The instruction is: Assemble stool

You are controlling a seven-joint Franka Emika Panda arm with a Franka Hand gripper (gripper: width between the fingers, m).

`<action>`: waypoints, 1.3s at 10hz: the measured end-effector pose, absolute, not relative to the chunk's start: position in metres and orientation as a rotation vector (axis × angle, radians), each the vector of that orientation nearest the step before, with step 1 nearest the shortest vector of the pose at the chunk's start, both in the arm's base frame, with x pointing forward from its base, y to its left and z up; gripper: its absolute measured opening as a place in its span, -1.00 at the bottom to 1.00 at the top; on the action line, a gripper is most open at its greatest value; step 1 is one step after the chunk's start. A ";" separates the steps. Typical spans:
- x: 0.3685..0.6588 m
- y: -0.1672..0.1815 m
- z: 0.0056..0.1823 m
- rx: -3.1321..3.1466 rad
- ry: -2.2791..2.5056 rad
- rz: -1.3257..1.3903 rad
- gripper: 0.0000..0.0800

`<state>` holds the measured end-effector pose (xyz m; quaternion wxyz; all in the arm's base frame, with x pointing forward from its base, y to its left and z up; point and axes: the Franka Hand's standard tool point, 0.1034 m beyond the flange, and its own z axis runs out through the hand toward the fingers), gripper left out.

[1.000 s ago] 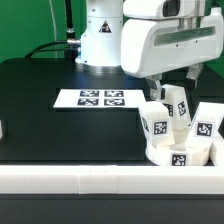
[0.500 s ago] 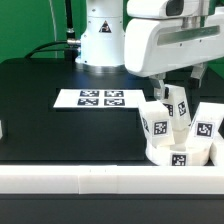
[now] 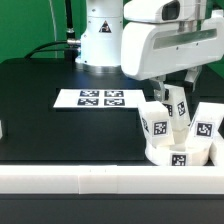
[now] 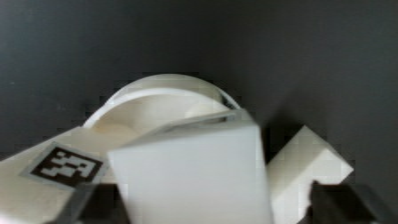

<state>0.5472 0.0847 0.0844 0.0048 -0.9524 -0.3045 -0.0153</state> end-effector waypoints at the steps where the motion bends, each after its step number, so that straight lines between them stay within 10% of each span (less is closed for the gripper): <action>1: 0.547 0.084 0.084 -2.983 -0.952 -0.047 -0.02; 13: 0.547 0.082 0.083 -3.100 0.119 -0.034 -0.15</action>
Offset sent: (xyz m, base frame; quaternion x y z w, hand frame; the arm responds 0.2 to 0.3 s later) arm 0.0000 0.0000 0.0000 0.0000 0.0000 0.0000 1.0000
